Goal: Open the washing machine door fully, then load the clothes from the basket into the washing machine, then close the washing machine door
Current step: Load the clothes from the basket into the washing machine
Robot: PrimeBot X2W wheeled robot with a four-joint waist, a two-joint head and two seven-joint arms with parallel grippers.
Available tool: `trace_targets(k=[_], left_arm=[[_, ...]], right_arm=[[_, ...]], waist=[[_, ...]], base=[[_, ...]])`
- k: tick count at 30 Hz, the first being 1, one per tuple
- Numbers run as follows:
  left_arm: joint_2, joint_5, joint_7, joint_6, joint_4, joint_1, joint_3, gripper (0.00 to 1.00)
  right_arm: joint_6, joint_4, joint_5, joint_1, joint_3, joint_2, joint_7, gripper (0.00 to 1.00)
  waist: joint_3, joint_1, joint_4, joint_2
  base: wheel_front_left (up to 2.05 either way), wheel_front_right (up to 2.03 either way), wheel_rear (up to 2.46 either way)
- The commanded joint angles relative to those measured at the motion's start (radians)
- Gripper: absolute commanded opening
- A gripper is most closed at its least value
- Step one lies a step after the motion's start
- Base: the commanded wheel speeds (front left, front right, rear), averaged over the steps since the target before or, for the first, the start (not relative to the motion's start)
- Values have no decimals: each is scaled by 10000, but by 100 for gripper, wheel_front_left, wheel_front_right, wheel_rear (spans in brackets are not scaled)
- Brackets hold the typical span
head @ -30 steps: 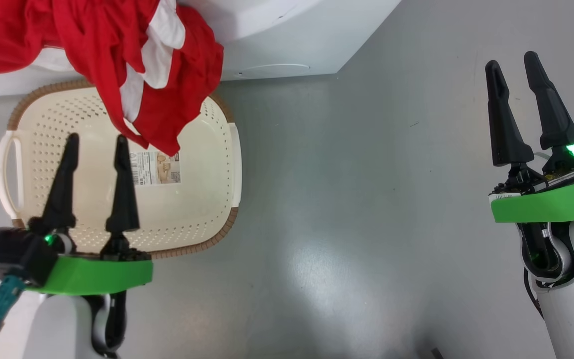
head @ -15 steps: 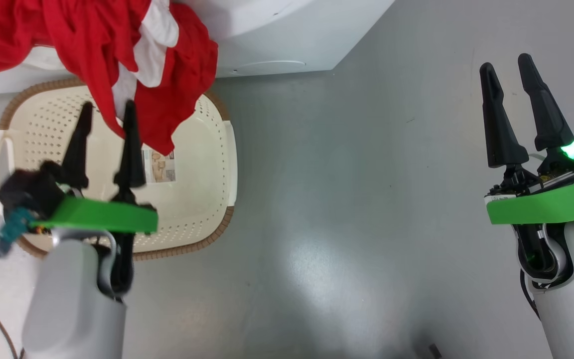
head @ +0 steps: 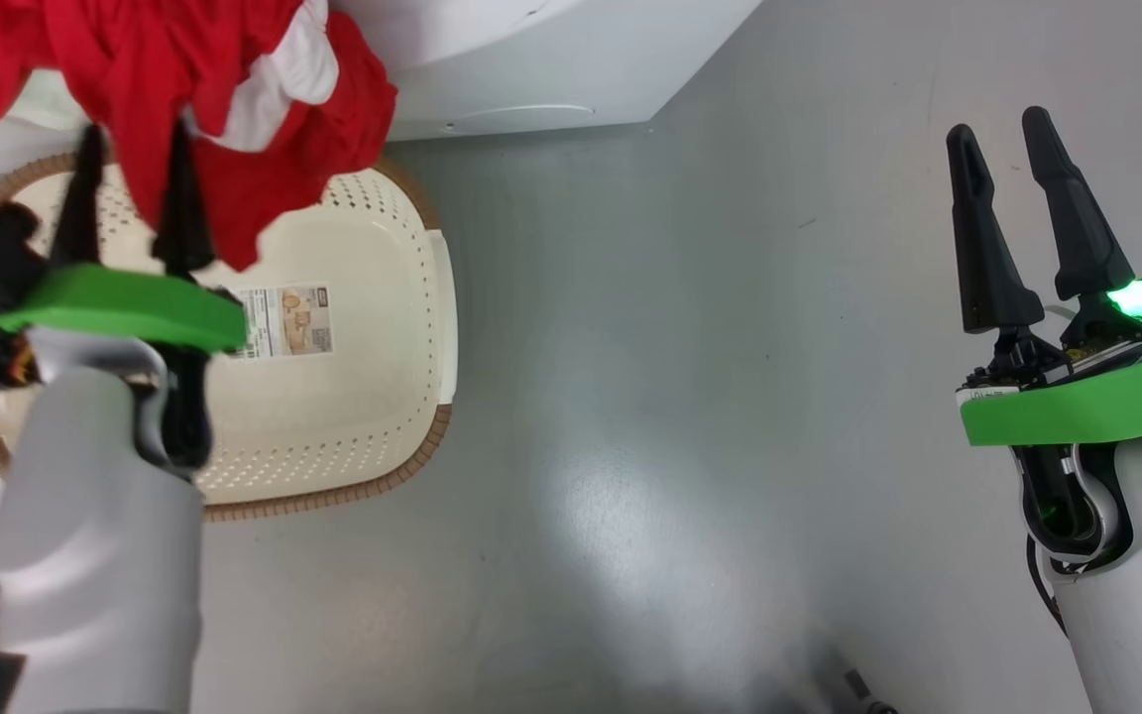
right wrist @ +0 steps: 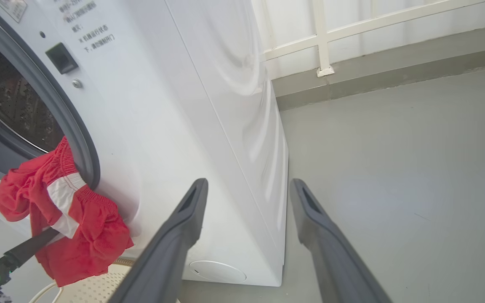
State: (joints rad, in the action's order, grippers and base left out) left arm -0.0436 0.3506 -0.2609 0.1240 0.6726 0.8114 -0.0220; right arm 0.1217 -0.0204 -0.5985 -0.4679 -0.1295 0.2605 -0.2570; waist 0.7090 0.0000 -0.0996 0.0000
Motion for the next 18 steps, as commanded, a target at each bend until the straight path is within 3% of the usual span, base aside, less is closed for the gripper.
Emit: trace_targets(k=[1, 16, 17, 18], left_arm=[[-408, -191, -9, -119, -156, 95, -379, 100], [-373, -872, -9, 5, 480, 812, -684, 100], [-370, -885, -9, 14, 502, 849, -684, 86], [-368, -896, -9, 23, 513, 874, -688, 47]], right_arm=[[90, 210, 28, 203, -196, 18, -48, 100], [90, 143, 41, 213, -270, 152, -48, 100], [90, 139, 40, 215, -272, 163, -48, 100], [90, 134, 41, 217, -276, 172, -48, 100]], waist=[[17, 0, -14, 0], [-14, 0, 93, 0], [-25, 0, 97, 0], [-39, 0, 99, 0]], base=[[0, 0, 0], [0, 0, 0], [0, 0, 0], [0, 0, 0]])
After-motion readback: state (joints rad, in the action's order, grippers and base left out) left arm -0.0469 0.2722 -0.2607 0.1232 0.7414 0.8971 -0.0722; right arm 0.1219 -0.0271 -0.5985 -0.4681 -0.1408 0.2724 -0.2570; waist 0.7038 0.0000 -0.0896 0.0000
